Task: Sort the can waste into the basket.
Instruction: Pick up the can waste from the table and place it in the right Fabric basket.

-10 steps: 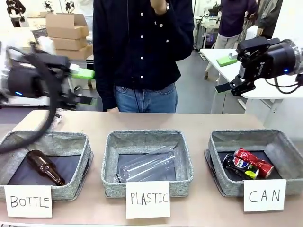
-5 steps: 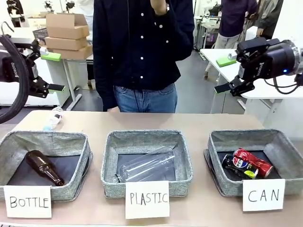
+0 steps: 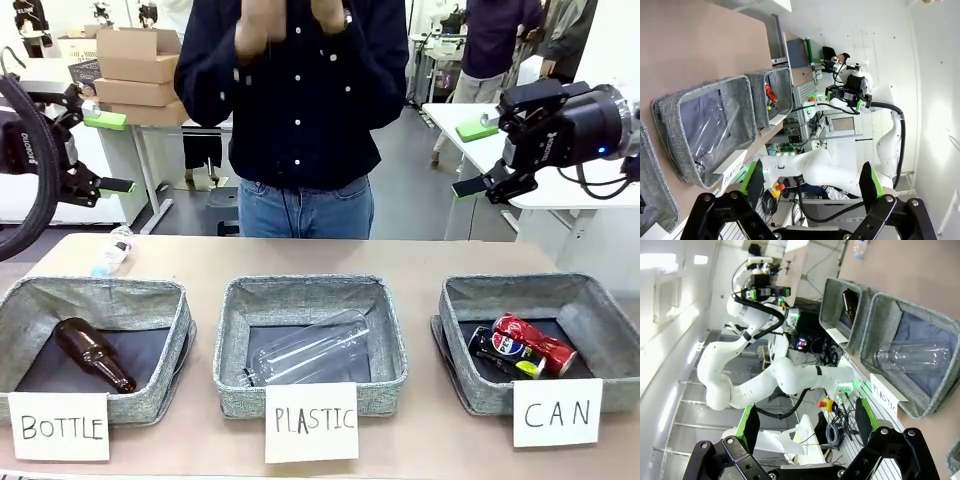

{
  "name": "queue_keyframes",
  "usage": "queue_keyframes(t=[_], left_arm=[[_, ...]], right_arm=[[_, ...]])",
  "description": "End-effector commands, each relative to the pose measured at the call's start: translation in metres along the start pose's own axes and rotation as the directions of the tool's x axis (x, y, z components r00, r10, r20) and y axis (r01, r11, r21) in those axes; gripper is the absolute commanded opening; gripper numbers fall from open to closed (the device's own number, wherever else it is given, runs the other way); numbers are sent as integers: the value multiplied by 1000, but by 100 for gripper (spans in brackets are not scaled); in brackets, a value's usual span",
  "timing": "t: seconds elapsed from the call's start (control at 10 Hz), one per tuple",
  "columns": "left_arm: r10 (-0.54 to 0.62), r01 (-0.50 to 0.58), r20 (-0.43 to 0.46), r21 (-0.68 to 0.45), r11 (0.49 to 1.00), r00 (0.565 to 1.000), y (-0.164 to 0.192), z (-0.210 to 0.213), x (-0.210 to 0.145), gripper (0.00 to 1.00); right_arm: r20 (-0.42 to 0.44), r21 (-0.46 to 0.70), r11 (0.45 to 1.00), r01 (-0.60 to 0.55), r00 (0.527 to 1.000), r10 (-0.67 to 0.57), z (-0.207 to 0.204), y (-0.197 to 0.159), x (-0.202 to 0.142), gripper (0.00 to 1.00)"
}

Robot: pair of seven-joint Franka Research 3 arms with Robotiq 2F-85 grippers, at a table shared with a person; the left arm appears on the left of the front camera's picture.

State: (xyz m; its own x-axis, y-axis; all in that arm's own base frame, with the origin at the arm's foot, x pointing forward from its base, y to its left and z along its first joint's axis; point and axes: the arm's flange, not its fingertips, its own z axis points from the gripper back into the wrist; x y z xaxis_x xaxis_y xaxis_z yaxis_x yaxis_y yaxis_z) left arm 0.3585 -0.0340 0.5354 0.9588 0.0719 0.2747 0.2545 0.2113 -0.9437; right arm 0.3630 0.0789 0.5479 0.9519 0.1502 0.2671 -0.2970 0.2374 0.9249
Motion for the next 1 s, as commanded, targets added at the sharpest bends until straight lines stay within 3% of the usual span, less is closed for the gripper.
queue_keyframes(t=[0.0, 0.9], left_arm=[[-17, 17, 3, 3, 1000, 1000, 0, 2, -1, 100], [-17, 17, 3, 3, 1000, 1000, 0, 2, -1, 100]], right_arm=[[-7, -1, 1000, -25, 1000, 25, 2, 0, 0, 100], [-7, -1, 1000, -25, 1000, 25, 2, 0, 0, 100]])
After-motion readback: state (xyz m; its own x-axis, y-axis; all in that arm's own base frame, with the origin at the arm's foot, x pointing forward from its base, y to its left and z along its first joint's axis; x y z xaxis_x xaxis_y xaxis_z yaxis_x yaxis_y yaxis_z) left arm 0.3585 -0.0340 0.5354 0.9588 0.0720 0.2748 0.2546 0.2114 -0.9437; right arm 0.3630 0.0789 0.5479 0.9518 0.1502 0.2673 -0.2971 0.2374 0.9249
